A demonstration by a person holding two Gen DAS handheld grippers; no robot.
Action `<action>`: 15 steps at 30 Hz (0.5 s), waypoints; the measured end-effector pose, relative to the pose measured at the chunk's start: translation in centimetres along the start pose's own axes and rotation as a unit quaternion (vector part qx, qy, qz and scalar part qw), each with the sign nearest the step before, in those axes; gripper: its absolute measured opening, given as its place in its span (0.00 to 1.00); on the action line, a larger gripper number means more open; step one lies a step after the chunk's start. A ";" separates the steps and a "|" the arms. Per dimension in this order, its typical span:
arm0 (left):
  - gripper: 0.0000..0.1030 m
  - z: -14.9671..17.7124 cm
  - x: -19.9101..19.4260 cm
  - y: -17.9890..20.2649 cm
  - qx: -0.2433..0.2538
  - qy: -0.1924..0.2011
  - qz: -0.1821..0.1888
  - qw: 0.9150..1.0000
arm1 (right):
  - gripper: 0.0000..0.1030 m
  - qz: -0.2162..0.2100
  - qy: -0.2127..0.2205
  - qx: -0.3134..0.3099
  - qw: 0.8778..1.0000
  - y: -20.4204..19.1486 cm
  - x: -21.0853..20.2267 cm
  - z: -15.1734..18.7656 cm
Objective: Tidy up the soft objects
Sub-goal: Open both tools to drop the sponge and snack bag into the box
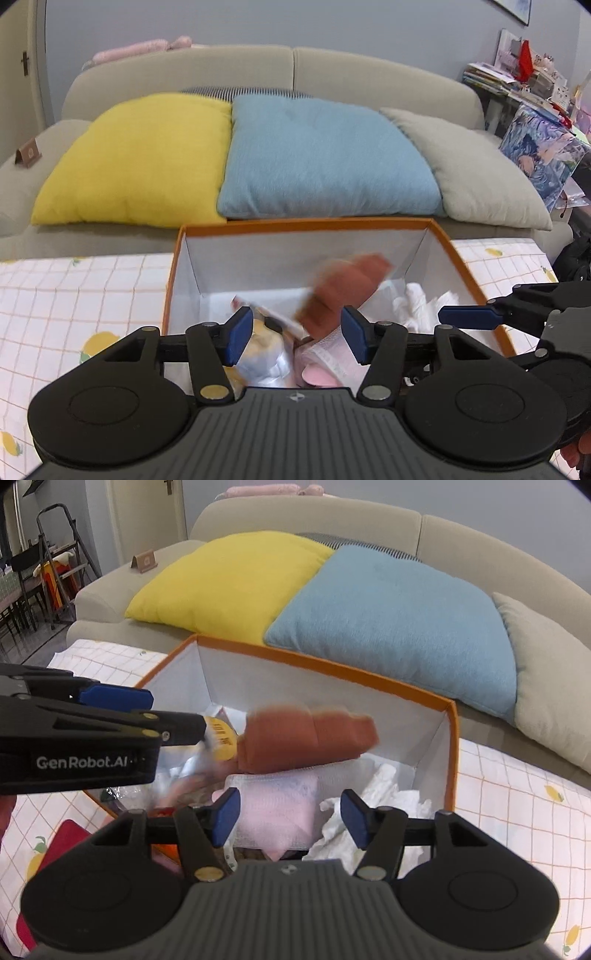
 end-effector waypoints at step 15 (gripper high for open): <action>0.68 -0.1 -8.5 4.8 0.030 0.083 0.012 0.996 | 0.67 0.000 0.104 -0.009 0.994 -0.7 -10.5 2.0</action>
Point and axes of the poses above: each gripper's, at about its wrist camera, not at the fingertips, and x roughly the way its jaws point, y to its right, z to its underside, the point moved 8 cm from there along x, roughly the way its jaws point, and after that the axes turned 12 degrees about x, right-handed, at the moved point
